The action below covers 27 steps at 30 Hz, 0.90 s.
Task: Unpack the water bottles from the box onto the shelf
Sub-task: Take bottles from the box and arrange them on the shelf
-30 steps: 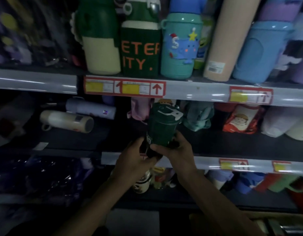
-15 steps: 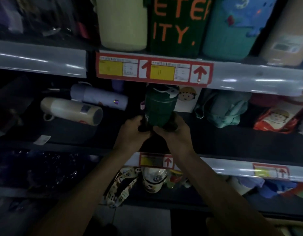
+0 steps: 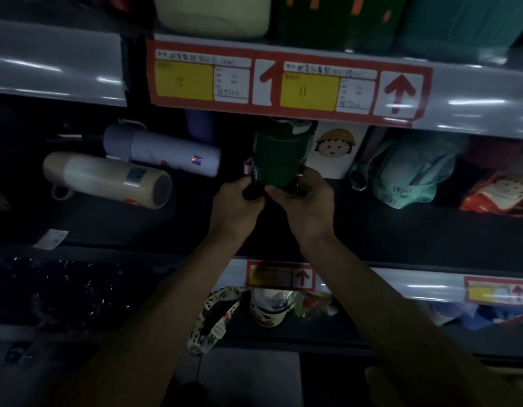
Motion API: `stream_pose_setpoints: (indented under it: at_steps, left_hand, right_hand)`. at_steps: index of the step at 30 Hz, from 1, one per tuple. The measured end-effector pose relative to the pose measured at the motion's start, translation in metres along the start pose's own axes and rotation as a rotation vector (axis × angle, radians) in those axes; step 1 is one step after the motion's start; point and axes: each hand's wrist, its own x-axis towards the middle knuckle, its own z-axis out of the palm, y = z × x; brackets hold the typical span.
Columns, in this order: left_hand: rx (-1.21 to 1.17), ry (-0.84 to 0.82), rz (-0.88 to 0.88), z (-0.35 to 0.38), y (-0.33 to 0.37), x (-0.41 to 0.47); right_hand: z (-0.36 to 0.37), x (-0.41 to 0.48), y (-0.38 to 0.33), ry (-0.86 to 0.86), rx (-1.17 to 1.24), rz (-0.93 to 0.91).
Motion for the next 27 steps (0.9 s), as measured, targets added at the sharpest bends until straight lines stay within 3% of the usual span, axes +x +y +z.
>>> stream_pose_setpoints:
  at_steps: [7, 20, 27]
  left_hand:
    - [0.055, -0.01, -0.047, 0.003, 0.002, 0.004]
    - [0.037, -0.113, -0.126, -0.014, 0.035, -0.025]
    - [0.309, -0.219, -0.044, -0.021, 0.047, -0.062]
  right_hand:
    - [0.008, -0.004, 0.003, 0.075, -0.133, -0.013]
    - [-0.038, -0.026, -0.001, -0.056, -0.176, 0.066]
    - [-0.088, -0.058, -0.011, -0.144, -0.211, 0.021]
